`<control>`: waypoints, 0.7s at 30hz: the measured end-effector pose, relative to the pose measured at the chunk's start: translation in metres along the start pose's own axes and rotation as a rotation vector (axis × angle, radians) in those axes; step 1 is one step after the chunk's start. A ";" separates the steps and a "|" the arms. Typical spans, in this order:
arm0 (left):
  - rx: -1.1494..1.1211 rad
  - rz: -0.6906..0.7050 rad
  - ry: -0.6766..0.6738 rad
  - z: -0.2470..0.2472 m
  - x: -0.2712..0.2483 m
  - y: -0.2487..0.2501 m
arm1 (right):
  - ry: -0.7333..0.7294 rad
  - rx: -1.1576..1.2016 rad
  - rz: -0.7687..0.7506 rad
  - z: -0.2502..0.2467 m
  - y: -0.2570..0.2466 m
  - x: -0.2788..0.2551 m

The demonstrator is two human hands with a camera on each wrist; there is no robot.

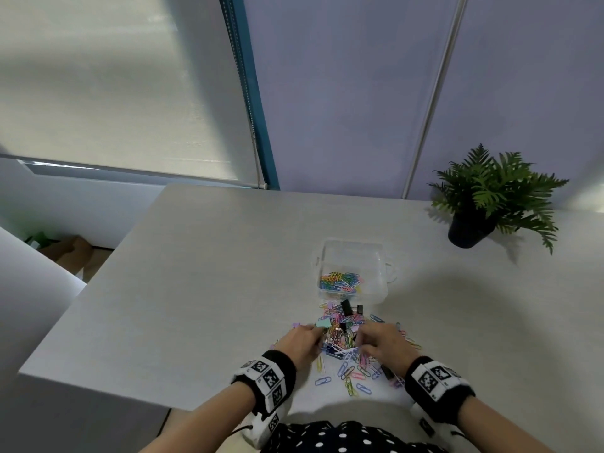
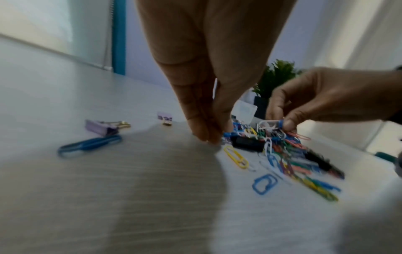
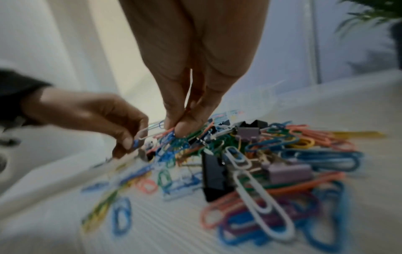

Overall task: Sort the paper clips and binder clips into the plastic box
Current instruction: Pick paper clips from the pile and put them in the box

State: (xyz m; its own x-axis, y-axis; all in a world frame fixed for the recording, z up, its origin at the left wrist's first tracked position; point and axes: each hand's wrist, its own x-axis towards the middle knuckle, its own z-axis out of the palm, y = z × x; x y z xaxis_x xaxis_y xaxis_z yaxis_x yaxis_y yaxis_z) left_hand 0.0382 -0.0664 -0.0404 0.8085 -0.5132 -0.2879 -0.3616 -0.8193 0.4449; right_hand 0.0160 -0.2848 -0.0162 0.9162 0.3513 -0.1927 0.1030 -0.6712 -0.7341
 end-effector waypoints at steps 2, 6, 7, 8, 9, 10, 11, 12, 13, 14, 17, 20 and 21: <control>-0.045 0.028 0.012 -0.009 -0.002 -0.005 | 0.056 0.192 0.068 -0.006 -0.003 -0.003; -0.006 0.164 -0.020 -0.011 -0.009 -0.006 | 0.110 0.442 0.134 -0.016 -0.008 -0.006; 0.026 0.202 -0.031 -0.008 -0.011 -0.008 | 0.108 0.482 0.136 -0.018 -0.010 -0.005; 0.058 0.220 -0.050 -0.006 -0.012 -0.008 | 0.109 0.515 0.138 -0.020 -0.012 -0.005; 0.079 0.233 -0.072 -0.004 -0.015 -0.007 | 0.110 0.544 0.139 -0.021 -0.014 -0.004; 0.100 0.233 -0.095 -0.003 -0.017 -0.002 | 0.112 0.566 0.137 -0.023 -0.016 -0.003; 0.134 0.233 -0.116 -0.001 -0.019 0.002 | 0.117 0.576 0.135 -0.024 -0.017 -0.002; 0.169 0.218 -0.136 0.003 -0.020 0.006 | 0.123 0.584 0.135 -0.026 -0.019 -0.001; 0.204 0.202 -0.132 0.006 -0.022 0.010 | 0.132 0.598 0.138 -0.027 -0.019 0.000; 0.228 0.186 -0.109 0.010 -0.023 0.012 | 0.144 0.620 0.140 -0.029 -0.020 0.002; 0.180 0.113 -0.033 0.020 -0.024 0.015 | 0.210 0.643 0.132 -0.035 -0.020 0.011; 0.140 0.053 0.015 0.019 -0.023 0.021 | 0.314 0.666 0.155 -0.043 -0.020 0.028; 0.141 0.038 0.028 0.018 -0.023 0.023 | 0.350 0.685 0.163 -0.045 -0.021 0.035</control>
State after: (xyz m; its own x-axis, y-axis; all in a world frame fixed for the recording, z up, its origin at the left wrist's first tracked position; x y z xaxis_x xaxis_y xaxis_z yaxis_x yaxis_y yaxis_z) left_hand 0.0028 -0.0785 -0.0389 0.8050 -0.5389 -0.2482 -0.4524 -0.8282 0.3308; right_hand 0.0632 -0.2880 0.0222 0.9797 -0.0191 -0.1994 -0.2003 -0.1046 -0.9741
